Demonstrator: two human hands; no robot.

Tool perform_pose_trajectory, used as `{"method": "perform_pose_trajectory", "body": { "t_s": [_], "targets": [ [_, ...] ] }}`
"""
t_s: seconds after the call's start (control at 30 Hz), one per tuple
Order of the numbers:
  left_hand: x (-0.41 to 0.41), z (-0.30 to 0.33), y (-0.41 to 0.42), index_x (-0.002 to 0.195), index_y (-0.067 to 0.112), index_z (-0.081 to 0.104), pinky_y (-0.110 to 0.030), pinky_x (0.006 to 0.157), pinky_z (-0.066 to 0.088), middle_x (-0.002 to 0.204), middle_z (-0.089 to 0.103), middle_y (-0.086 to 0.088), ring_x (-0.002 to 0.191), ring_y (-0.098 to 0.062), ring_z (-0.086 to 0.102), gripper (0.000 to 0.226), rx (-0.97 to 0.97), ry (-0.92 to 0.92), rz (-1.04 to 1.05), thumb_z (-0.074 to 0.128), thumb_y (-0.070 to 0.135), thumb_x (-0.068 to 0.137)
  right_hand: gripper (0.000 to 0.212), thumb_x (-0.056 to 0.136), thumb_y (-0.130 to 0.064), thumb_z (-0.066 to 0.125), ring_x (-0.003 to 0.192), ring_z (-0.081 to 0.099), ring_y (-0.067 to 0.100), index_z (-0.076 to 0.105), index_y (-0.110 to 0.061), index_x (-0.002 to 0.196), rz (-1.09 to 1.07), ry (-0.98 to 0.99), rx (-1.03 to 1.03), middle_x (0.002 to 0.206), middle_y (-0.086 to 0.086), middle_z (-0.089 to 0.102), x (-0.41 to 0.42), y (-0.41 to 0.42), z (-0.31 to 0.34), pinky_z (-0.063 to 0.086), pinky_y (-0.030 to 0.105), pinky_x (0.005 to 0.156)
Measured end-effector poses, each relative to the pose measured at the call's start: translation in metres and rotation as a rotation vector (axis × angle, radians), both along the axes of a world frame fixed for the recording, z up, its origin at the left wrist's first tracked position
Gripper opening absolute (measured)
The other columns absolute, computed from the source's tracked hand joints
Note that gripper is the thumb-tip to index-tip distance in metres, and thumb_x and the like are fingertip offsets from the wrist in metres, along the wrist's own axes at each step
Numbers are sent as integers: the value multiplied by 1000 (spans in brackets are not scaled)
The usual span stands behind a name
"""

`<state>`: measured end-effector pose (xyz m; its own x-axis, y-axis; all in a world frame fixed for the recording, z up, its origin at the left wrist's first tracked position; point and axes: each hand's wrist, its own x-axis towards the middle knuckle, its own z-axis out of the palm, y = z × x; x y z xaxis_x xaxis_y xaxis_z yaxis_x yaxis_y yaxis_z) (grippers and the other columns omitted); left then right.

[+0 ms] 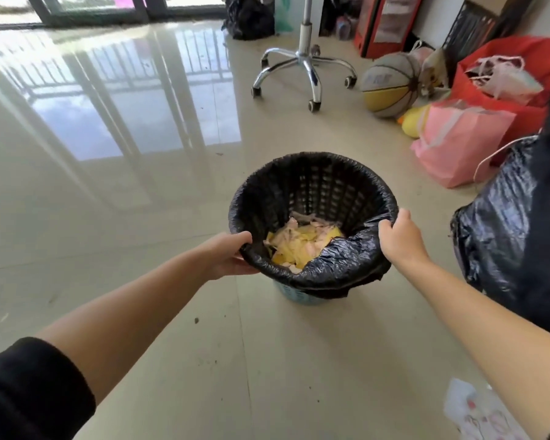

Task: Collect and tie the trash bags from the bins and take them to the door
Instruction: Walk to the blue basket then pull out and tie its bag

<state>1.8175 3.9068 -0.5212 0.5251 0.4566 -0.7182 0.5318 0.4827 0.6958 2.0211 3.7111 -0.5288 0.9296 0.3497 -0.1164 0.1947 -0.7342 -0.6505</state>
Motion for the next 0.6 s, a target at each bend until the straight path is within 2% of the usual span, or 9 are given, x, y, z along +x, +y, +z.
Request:
{"method": "perform_pose_trajectory", "body": {
  "t_s": [0.07,0.13,0.2,0.27,0.3,0.33,0.43,0.53,0.6],
  "targets": [
    [-10,2,13,88,3,56,-29,57,59,81,62,-12,71,-23,63,13,59,15,52,45,8,92,28,95,-13,38,109,51,38,43,4,116,38,42,-5,120,26,53,-10,13,-5,32,33,76],
    [-23,1,26,86,4,57,-28,57,59,80,62,-11,71,-22,63,12,103,12,91,46,8,91,27,95,-13,38,107,51,37,43,4,116,82,67,12,118,24,54,-19,27,-12,33,32,76],
    [-36,-5,36,88,4,56,-33,64,60,83,63,-11,74,-23,63,11,76,3,138,47,10,92,29,95,-18,38,106,52,34,44,0,117,130,103,65,115,19,55,-23,37,-17,36,33,79],
    [-49,-9,39,92,5,56,-40,73,59,83,62,-11,76,-22,63,14,-18,-20,149,49,18,93,34,95,-33,35,103,53,31,46,-9,116,118,181,160,108,10,55,-24,40,-18,42,36,87],
    [-54,-12,40,91,7,55,-43,78,57,79,61,-10,74,-21,61,19,-68,-30,124,50,26,94,39,93,-41,32,102,54,29,47,-12,113,81,224,222,104,6,55,-25,40,-18,45,42,91],
    [-58,-14,41,90,10,55,-46,83,54,75,58,-8,72,-19,59,26,-116,-39,95,51,34,94,43,90,-46,28,101,56,29,48,-13,110,15,269,293,101,4,54,-26,38,-21,49,47,89],
    [-63,-21,40,85,13,53,-47,94,49,68,56,-4,68,-16,56,34,-217,-86,94,51,47,92,39,96,-37,24,90,58,27,44,-8,112,-206,509,372,115,14,54,-40,24,-43,53,40,71],
    [-61,-27,39,88,12,57,-42,93,50,76,60,-4,77,-15,57,35,-261,-190,188,51,46,91,34,100,-38,32,97,56,34,40,-10,118,-327,947,357,119,18,49,-61,13,-65,50,48,76],
    [-59,-29,39,91,9,59,-40,93,49,81,64,-5,85,-17,59,39,-299,-269,284,49,48,92,36,99,-41,36,99,56,37,35,-16,125,-268,1157,336,116,20,50,-77,17,-70,50,49,72]
  ]
}}
